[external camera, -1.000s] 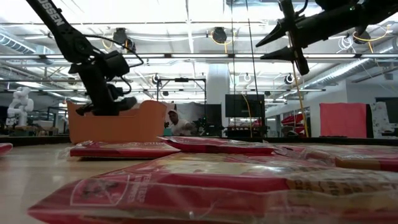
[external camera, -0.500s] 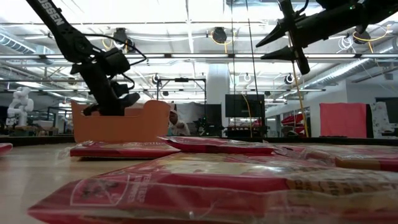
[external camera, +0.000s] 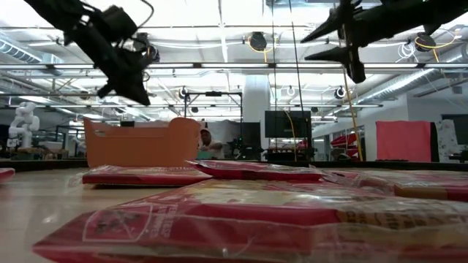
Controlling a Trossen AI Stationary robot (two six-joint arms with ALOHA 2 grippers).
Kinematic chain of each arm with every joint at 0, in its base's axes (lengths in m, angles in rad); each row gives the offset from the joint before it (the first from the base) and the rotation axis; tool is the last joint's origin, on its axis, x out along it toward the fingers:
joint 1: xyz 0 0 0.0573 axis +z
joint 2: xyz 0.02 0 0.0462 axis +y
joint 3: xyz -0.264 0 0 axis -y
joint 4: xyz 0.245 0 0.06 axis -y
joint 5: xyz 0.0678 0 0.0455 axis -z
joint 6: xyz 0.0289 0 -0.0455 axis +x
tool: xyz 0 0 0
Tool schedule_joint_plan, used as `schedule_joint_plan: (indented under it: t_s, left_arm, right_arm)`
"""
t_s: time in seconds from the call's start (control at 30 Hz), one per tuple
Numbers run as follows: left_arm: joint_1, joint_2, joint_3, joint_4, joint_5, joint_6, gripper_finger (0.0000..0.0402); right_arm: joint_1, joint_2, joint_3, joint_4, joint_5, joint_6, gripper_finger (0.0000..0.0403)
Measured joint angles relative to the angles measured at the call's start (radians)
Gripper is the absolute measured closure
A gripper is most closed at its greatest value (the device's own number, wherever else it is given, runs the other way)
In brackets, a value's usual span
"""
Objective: Sort popcorn bags into baskets
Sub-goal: Stack the red popcorn bag on top of the red popcorn bag in the orange bin
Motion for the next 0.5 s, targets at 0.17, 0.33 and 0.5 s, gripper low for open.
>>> schedule_joint_plan:
  t_s: [0.17,0.33,0.5]
  left_arm:
    - [-0.016,-0.069,0.0,-0.053,0.046,-0.013,0.0378]
    - [-0.033,-0.084,0.0,-0.08,0.156,-0.027,0.0378]
    - [-0.077,-0.083,0.0,-0.08,0.225,-0.113,0.0378]
  right_arm:
    - [0.111,0.0,0.001,-0.005,-0.041,0.095,0.0257]
    - [0.222,0.006,0.102,-0.214,-0.077,0.138,0.0257]
    - [0.291,0.033,0.279,-0.561,-0.134,0.06,0.0257]
